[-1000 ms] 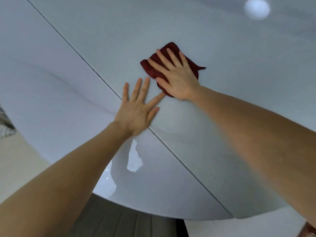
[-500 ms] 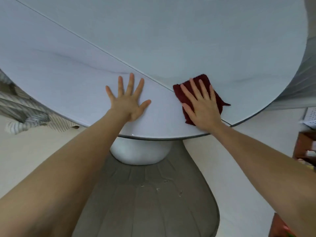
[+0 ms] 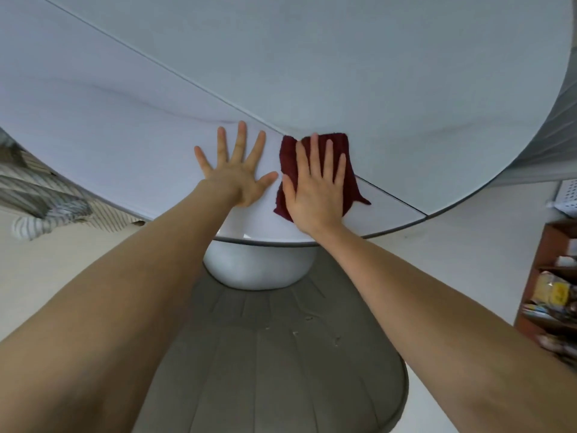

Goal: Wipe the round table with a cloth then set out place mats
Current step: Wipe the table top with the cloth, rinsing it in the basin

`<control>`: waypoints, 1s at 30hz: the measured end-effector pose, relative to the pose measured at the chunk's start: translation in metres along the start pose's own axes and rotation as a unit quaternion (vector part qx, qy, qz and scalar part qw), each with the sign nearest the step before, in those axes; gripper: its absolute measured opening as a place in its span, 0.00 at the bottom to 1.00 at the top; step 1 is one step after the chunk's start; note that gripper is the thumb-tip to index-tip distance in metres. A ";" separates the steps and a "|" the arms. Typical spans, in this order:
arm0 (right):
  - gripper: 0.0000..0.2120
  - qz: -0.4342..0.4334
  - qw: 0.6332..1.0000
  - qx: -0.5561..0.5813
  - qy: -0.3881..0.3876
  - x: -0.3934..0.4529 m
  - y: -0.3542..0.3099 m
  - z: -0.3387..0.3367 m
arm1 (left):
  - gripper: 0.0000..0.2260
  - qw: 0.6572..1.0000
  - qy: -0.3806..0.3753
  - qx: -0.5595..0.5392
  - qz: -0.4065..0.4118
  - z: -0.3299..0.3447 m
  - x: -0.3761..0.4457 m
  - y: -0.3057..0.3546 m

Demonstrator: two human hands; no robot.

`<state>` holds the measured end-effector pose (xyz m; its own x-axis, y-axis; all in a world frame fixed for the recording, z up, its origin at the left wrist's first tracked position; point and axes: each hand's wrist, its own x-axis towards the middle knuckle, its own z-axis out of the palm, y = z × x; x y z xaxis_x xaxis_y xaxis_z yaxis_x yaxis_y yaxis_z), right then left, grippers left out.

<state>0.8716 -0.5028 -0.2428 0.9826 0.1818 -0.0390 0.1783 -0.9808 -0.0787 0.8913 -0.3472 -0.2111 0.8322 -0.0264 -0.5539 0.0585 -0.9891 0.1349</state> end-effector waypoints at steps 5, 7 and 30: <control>0.30 0.064 0.998 -0.018 -0.018 -0.065 0.073 -0.003 | 0.33 1.000 -0.016 -0.003 0.006 0.005 -0.010 -0.002; 0.31 0.100 0.995 -0.025 -0.015 -0.063 0.058 -0.006 | 0.33 0.999 -0.027 -0.009 0.016 -0.001 -0.013 -0.003; 0.33 0.248 0.968 0.015 0.027 0.098 -0.166 0.021 | 0.30 0.991 0.044 0.076 0.103 -0.085 0.082 -0.186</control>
<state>0.9376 -0.3211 -0.2541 0.9487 -0.3150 -0.0281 -0.3163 -0.9442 -0.0918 0.9959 -0.1529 -0.2121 0.8634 -0.2232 -0.4525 -0.1953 -0.9748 0.1083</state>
